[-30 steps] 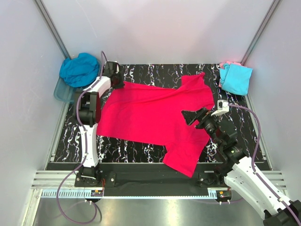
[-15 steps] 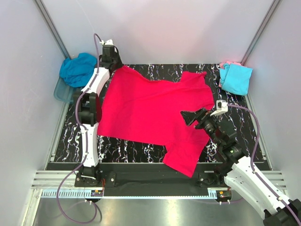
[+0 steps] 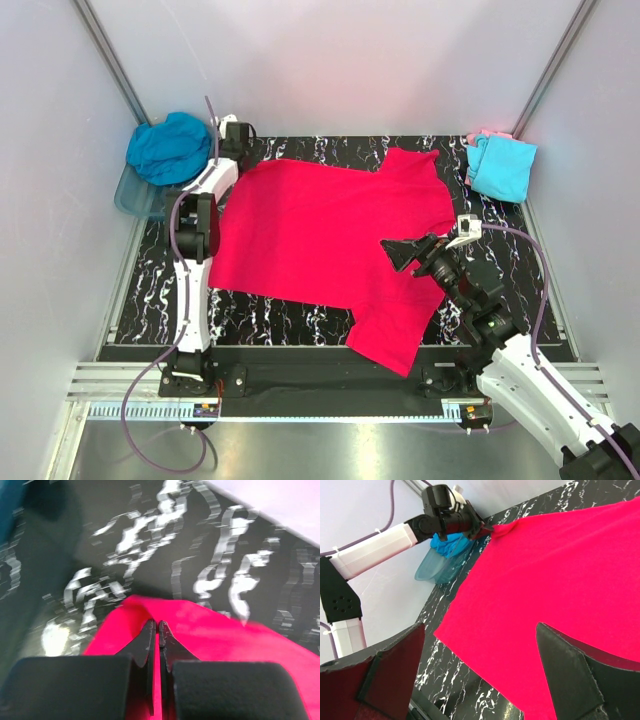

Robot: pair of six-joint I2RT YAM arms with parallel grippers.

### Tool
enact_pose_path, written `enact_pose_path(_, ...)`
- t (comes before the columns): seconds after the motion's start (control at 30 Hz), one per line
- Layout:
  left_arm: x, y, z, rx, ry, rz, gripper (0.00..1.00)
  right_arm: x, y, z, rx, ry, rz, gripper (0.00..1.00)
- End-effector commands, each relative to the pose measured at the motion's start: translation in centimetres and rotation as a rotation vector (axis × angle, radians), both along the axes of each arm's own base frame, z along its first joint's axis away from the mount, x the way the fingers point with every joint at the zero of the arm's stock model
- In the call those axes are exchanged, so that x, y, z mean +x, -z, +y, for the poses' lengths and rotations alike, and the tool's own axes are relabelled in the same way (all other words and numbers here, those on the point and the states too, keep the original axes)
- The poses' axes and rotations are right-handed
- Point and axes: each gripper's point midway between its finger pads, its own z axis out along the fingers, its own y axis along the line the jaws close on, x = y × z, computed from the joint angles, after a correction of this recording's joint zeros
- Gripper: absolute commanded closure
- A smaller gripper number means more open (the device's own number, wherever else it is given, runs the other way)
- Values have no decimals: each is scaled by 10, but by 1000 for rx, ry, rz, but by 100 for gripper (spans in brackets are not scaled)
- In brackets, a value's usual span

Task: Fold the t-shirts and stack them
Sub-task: Flatten the tshirt out

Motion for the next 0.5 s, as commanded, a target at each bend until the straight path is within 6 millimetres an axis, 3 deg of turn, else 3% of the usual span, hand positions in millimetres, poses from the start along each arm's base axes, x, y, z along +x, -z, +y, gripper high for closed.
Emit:
enact_pose_path(0.0, 7, -74, 36, 33, -127, -171, 100, -4, -19, 4, 22, -30, -77, 1)
enact_pose_path(0.03, 5, -76, 40, 46, -139, -171, 93, -5, -19, 5, 21, -36, -79, 1)
enact_pose_path(0.07, 3, -87, 43, 52, -148, -187, 63, -5, -19, 5, 22, -36, -82, 2)
enact_pose_path(0.1, -2, -85, 48, 64, -161, -180, 53, -4, -18, 5, 19, -34, -80, 2)
enact_pose_path(0.17, -9, -104, 52, 74, -169, -206, 38, -4, -17, 4, 18, -31, -81, 1)
enact_pose_path(0.2, -15, -102, 52, 81, -165, -204, 27, -3, -18, 4, 19, -25, -80, 1)
enact_pose_path(0.23, -20, -125, 53, 82, -163, -241, 24, -1, -15, 2, 16, -10, -71, 1)
enact_pose_path(0.3, -29, -136, 51, 82, -143, -264, 20, 3, -14, -2, 9, 19, -54, 0)
enact_pose_path(0.33, -36, -164, 51, 80, -136, -312, 19, 9, -13, -10, 1, 74, -42, 0)
enact_pose_path(0.4, -47, -181, 51, 100, -114, -334, 17, 15, -5, -18, -31, 135, 14, 0)
enact_pose_path(0.43, -59, -211, 52, 99, -110, -382, 16, 21, 2, -28, -54, 195, 46, 0)
enact_pose_path(0.47, -68, -210, 52, 97, -107, -378, 16, 26, 1, -32, -62, 231, 62, 0)
